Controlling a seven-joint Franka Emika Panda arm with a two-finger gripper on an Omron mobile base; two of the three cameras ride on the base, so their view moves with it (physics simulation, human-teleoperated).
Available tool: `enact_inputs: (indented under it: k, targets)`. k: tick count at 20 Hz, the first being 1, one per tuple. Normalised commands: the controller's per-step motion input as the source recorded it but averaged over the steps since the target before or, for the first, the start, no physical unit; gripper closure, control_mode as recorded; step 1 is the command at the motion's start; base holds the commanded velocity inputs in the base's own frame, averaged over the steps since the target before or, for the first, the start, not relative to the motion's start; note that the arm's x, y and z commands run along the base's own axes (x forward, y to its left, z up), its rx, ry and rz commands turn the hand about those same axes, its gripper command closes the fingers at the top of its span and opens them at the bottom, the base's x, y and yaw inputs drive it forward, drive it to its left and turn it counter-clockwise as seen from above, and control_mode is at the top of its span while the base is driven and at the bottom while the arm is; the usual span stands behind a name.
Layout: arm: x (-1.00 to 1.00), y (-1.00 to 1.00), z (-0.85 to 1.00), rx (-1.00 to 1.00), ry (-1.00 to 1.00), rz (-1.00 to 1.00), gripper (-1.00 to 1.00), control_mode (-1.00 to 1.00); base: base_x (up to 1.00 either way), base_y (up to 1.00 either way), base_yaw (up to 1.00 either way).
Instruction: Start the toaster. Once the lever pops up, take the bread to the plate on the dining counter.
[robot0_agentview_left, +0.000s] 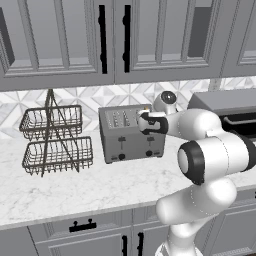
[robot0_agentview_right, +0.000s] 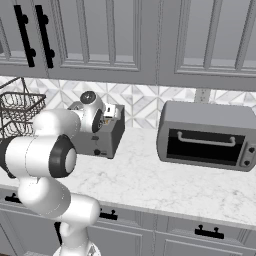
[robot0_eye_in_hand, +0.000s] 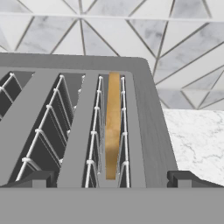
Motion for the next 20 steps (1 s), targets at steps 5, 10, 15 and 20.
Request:
enact_inputs:
  k: [5,10,15,20]
  targets:
    - [0.00,0.00,0.00,0.00,0.00,0.00,-1.00,-1.00,0.00,0.00,0.00]
    - [0.00,0.00,0.00,0.00,0.00,0.00,-1.00,-1.00,0.00,0.00,0.00]
    - [0.00,0.00,0.00,0.00,0.00,0.00,-1.00,-1.00,0.00,0.00,0.00]
    - [0.00,0.00,0.00,0.00,0.00,0.00,-1.00,-1.00,0.00,0.00,0.00]
